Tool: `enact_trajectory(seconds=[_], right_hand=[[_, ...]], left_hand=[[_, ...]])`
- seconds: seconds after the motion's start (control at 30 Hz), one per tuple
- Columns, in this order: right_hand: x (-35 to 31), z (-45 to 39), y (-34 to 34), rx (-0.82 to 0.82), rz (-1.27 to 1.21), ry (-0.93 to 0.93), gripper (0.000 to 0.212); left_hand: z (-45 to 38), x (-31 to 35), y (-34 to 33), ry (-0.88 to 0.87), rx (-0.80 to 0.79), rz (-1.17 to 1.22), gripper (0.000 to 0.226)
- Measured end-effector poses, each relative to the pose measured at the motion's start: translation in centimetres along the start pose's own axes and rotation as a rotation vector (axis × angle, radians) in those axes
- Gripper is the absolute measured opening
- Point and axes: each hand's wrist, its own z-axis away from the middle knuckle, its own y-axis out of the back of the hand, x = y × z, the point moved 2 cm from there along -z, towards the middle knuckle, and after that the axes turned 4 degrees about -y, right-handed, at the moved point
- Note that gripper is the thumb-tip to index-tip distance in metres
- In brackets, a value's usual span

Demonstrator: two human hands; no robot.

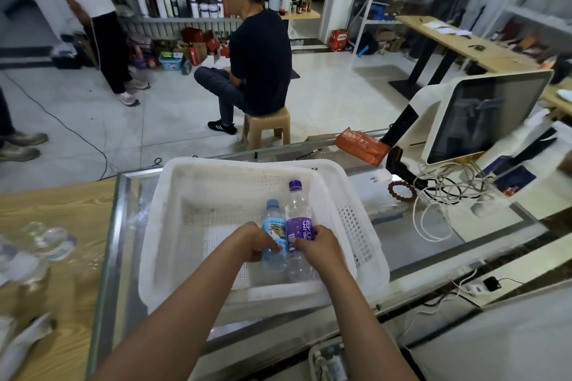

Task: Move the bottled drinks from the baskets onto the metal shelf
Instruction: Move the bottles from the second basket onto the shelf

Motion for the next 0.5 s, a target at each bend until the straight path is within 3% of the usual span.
enact_trajectory(seconds=[0.5], right_hand=[[-0.34,0.12,0.08,-0.010,0.063,-0.010,0.043]], left_hand=[[-0.53,0.18,-0.74,-0.066,0.069,-0.094,0.036]])
